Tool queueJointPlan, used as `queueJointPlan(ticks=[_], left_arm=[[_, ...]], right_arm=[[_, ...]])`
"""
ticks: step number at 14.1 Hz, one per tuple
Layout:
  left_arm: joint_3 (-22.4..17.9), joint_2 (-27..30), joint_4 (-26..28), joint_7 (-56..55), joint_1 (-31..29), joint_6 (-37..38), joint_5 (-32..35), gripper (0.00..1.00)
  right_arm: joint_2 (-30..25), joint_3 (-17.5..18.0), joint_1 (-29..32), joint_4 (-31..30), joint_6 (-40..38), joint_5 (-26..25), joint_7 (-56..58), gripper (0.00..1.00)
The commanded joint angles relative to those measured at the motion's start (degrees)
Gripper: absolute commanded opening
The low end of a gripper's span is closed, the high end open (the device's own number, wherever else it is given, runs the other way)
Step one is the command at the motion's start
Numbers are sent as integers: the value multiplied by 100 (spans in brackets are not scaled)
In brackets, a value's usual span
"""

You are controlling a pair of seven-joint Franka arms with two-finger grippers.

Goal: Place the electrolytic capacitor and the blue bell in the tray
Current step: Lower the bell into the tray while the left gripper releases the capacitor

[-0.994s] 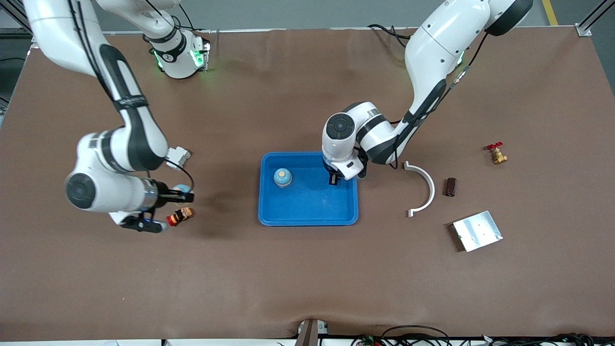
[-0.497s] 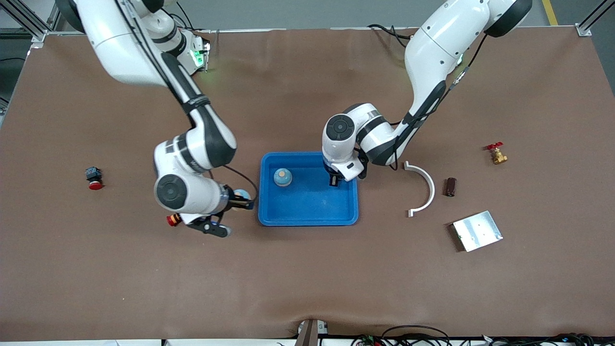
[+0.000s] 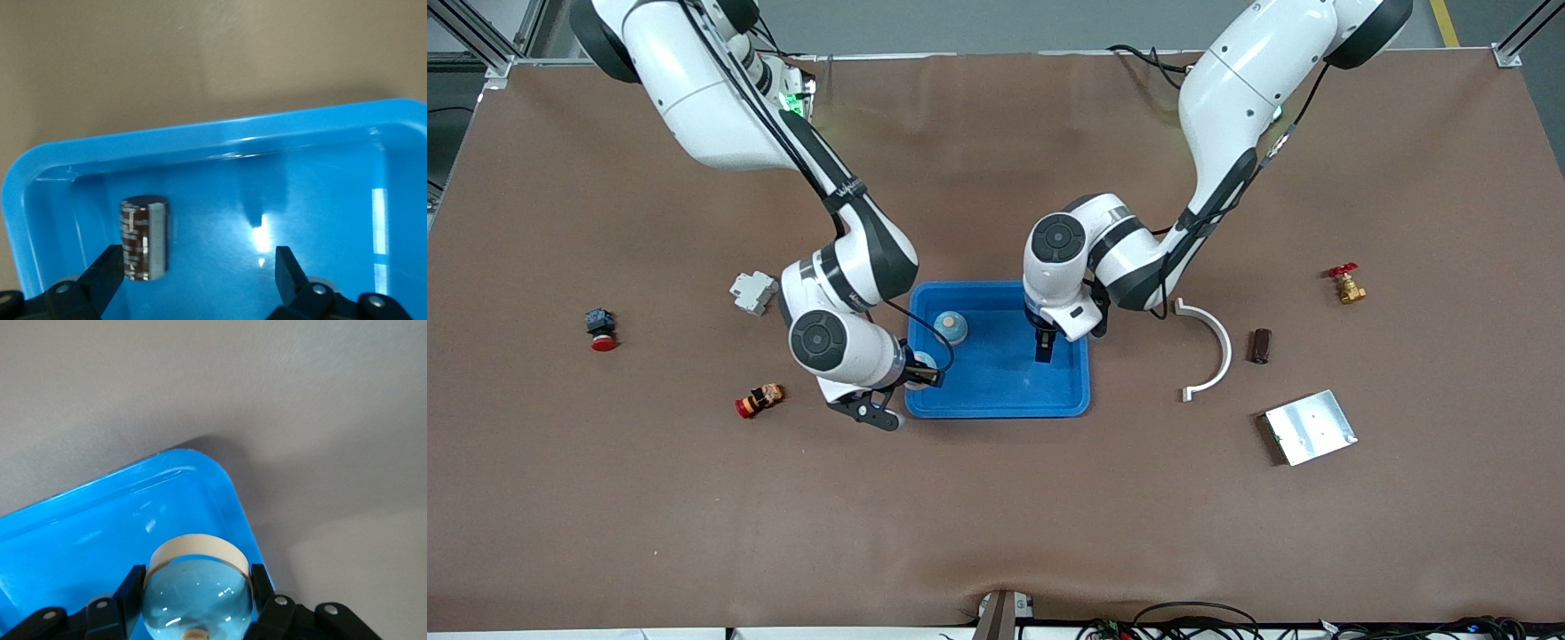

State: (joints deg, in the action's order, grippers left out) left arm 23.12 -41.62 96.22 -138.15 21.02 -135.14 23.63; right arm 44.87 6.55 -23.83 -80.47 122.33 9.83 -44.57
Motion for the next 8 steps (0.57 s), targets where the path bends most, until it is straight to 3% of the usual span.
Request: queueJointPlan(ticks=[1,5,8], left_arm=[[-1,276,-59,426,16,286,142,100],[-18,251,-296,1042,34,295,150,100],[-27,364,-428,2674,7,487,150,100]], right_arm=[[127,179,28,207,106,-25,-262,0],[267,268,-7,207,388,-34,-439,0],[381,268,-95,207,423,-60,-447,0]])
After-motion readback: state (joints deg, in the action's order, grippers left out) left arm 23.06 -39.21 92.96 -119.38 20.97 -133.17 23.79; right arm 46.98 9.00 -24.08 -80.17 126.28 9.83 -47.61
